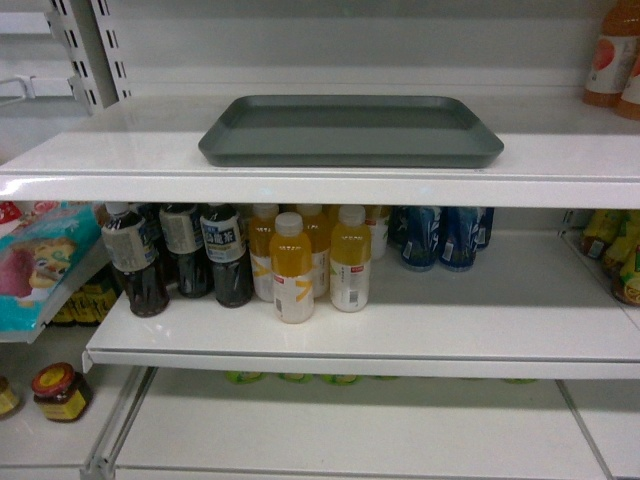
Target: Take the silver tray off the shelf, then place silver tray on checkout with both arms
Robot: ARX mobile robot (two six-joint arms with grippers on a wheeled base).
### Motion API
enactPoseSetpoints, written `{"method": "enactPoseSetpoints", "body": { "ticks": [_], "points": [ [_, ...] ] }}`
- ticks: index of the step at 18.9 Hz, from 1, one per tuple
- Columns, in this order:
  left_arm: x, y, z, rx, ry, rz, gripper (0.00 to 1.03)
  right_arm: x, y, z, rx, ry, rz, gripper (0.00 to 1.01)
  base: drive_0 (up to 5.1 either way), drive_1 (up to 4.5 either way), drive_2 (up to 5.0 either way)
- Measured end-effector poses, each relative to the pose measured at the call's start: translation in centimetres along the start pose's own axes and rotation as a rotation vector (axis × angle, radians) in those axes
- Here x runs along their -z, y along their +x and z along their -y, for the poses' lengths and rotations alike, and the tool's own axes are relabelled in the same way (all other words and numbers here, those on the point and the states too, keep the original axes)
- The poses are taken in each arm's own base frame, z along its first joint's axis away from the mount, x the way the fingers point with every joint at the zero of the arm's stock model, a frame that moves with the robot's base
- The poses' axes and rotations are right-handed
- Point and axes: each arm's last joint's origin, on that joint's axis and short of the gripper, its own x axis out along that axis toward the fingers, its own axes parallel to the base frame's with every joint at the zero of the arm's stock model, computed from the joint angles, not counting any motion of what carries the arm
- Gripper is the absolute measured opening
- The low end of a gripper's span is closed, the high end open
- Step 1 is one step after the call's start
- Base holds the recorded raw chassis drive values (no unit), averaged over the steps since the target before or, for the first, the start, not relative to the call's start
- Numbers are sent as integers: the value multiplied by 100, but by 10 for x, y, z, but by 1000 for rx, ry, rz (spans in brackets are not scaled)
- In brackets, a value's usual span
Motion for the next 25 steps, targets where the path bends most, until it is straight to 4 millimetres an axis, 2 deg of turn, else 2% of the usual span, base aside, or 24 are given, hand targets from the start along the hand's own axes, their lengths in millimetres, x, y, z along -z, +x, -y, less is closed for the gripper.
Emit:
{"method": "enactPoseSetpoints", "body": {
  "ticks": [12, 25],
  "points": [
    [0, 0, 0, 0, 0, 0, 98, -1, 0, 0, 0, 0, 5, 98, 17, 441, -408],
    [0, 0, 0, 0, 0, 0, 98, 0, 0, 0, 0, 0, 0, 98, 0, 0, 0]
  ]
}}
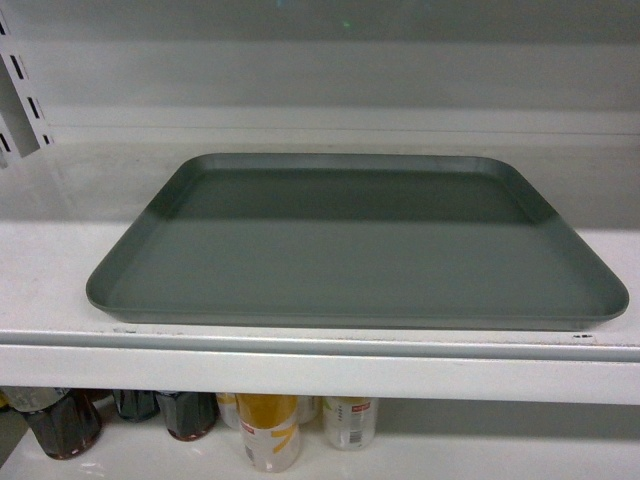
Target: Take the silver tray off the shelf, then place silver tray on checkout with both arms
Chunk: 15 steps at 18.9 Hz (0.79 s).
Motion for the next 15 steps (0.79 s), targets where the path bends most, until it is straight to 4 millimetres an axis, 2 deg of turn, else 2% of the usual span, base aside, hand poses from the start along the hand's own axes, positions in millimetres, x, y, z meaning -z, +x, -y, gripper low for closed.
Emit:
{"method": "enactPoseSetpoints", "body": {
  "ticks": [6, 8, 9, 11, 13, 15],
  "points": [
    [0, 0, 0, 0, 0, 0, 98, 0, 0, 0, 0, 0, 0, 98, 0, 0, 0],
    [2, -1, 1, -42, -8, -119, 98, 1, 0, 0, 9, 15, -24, 98, 0, 0, 0],
    [-2, 3, 2, -88, -7, -246, 98, 3, 4, 1, 34, 69, -88, 98, 0, 0, 0],
    [-16, 16, 3, -95, -16, -225, 98, -2, 17, 3, 17, 148, -109, 98, 0, 0, 0],
    [-30, 32, 5, -73, -27, -169, 98, -12, 34, 2, -29, 152, -81, 98, 0, 0, 0],
    [-35, 55, 7, -34, -27, -158, 98, -18, 56, 0, -73, 124, -65, 98, 0, 0, 0]
  ]
}}
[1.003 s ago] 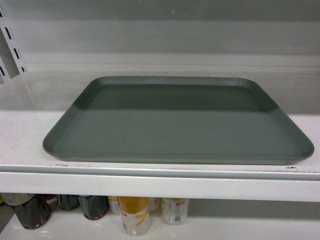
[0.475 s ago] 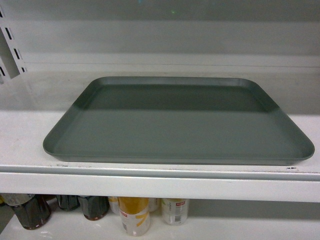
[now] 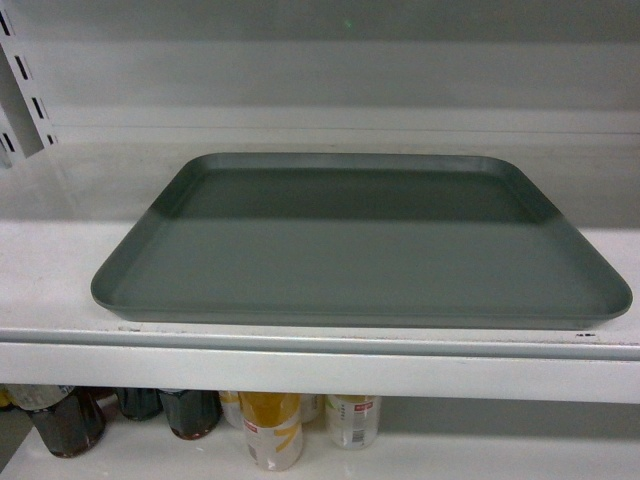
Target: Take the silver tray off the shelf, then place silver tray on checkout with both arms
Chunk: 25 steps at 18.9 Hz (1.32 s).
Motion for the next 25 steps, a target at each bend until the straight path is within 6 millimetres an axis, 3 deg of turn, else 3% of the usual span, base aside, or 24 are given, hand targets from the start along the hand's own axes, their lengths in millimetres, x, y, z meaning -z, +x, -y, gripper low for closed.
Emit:
{"method": "enactPoseSetpoints", "body": {
  "ticks": [4, 8, 12, 18, 25],
  "points": [
    [-10, 49, 16, 107, 31, -30, 98, -2, 54, -5, -66, -37, -38, 98, 0, 0, 0],
    [-4, 109, 41, 161, 53, -125, 98, 19, 103, -17, -93, -45, -175, 98, 0, 0, 0],
    [-1, 147, 53, 157, 64, -178, 98, 19, 136, -24, -91, -65, -213, 98, 0, 0, 0],
    [-7, 172, 65, 143, 73, -184, 98, 16, 179, -29, -45, -51, -290, 98, 0, 0, 0],
    [8, 180, 66, 119, 71, -195, 98, 29, 207, -40, 13, -43, -388, 98, 0, 0, 0]
  ]
}}
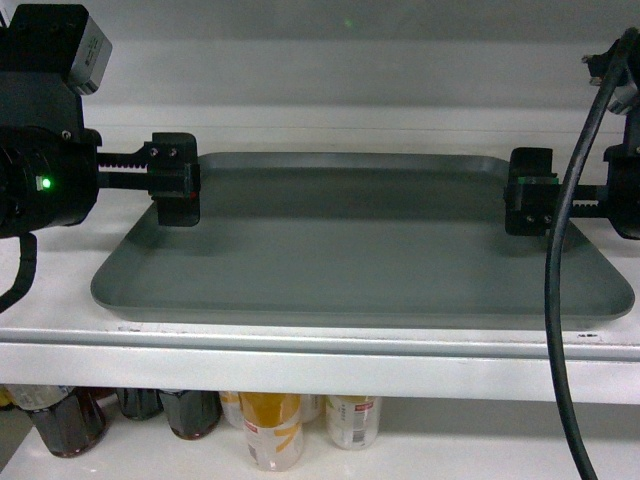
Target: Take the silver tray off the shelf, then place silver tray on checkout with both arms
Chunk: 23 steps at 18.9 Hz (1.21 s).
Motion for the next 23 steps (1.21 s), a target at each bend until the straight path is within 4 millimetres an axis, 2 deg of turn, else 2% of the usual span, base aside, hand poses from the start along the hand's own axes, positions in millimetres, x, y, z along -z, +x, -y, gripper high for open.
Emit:
{"method": "enactPoseSetpoints", "body": {
  "ticks": [4, 8, 13, 14, 16, 17, 18, 19, 22, 23],
  "points": [
    [18, 3, 0, -2, 4, -25, 98, 8, 12, 0, 9, 12, 2, 98, 0, 0, 0],
    [30, 6, -1, -5, 9, -43, 98, 11, 15, 1, 17, 10, 8, 98, 0, 0, 0],
    [31, 7, -1, -7, 7, -40, 98, 15, 15, 1, 22, 14, 17, 98, 0, 0, 0],
    [31, 7, -1, -6, 6, -41, 98, 15, 15, 1, 24, 14, 18, 94, 0, 0, 0],
    [32, 7, -1, -4, 4, -44, 98, 15, 15, 1, 35, 14, 19, 75, 0, 0, 0],
    [32, 7, -1, 0, 3, -44, 95, 16, 15, 1, 35, 14, 18, 69, 0, 0, 0],
    [32, 6, 1, 10, 4, -46, 83, 16, 15, -1, 30, 11, 20, 57, 0, 0, 0],
    [32, 6, 3, 22, 8, -51, 58, 17, 14, -3, 33, 7, 20, 31, 0, 0, 0],
    [32, 7, 5, 26, 11, -53, 33, 16, 13, -8, 28, 2, 27, 6, 0, 0, 0],
    [31, 6, 5, 27, 11, -53, 23, 16, 12, -7, 27, 22, 30, 3, 0, 0, 0]
  ]
}}
